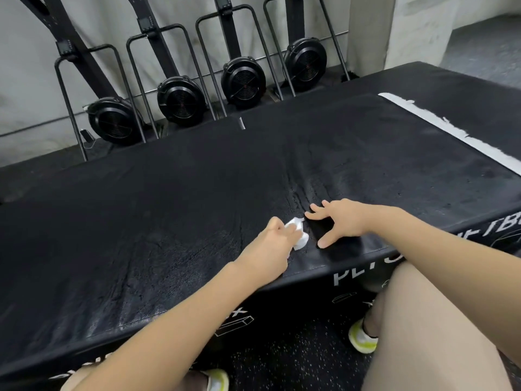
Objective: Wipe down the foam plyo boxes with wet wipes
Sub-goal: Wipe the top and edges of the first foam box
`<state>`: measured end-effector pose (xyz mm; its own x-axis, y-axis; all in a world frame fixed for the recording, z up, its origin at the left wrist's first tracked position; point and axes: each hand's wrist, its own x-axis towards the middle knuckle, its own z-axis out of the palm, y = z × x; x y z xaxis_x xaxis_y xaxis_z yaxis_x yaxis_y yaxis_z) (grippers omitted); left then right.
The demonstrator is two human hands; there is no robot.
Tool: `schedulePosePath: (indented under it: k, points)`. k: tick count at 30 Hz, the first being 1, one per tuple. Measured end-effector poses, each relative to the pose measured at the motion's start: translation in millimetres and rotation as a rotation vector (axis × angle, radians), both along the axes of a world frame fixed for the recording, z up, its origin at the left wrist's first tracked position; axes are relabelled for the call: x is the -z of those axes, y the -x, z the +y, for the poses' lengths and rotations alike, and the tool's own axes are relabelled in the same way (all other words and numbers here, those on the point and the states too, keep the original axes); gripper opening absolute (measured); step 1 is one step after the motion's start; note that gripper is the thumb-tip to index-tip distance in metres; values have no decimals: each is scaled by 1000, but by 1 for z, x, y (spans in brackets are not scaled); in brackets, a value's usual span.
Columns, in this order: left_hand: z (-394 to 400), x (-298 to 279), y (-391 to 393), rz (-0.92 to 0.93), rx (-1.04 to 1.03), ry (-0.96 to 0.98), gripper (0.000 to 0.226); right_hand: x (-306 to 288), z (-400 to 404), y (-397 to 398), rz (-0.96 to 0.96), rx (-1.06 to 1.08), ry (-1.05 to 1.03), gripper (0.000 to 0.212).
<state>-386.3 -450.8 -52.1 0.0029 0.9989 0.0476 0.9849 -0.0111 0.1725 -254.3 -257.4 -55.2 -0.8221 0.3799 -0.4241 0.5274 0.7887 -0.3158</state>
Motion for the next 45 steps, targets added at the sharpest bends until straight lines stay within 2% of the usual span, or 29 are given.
schedulePosePath:
  k: [3, 6, 10, 12, 15, 17, 19, 22, 26, 30, 38, 42, 45]
  points:
    - [-26, 14, -8, -18, 146, -2, 61, 2, 2, 0, -12, 2, -11, 94]
    - [-50, 27, -10, 103, 228, 19, 62, 6, 2, 2, -10, 2, -31, 95]
    - [-68, 37, 1, 92, 177, -34, 42, 8, 2, 2, -16, 2, -52, 95]
    - [-63, 42, -6, 157, 200, -125, 29, 7, 1, 3, -17, 7, -64, 95]
    - [-42, 53, -30, 187, 216, -204, 26, 8, 0, 3, -18, 27, -71, 95]
    - [-35, 60, -44, 239, 184, -195, 37, 10, 1, 2, -23, 35, -80, 96]
    - [-46, 63, -45, 202, 118, -189, 44, 12, 1, 1, -20, 47, -78, 95]
    - [-81, 61, -28, 259, 97, -228, 41, 12, -3, 0, -19, 42, -78, 93]
    - [-141, 58, 11, 179, 6, -298, 40, 8, -5, 0, -29, 16, -96, 90]
    - [-173, 63, 43, 191, -53, -347, 36, 9, -4, 0, -31, 9, -114, 90]
    - [-105, 70, 3, 124, 86, -434, 31, -1, -21, -1, -21, 27, -93, 88]
    - [-57, 73, -34, 222, 134, -394, 40, -1, -20, -6, 76, 82, -3, 85]
    - [-26, 75, -52, 292, 160, -357, 39, -3, -13, -16, 152, 70, 25, 67]
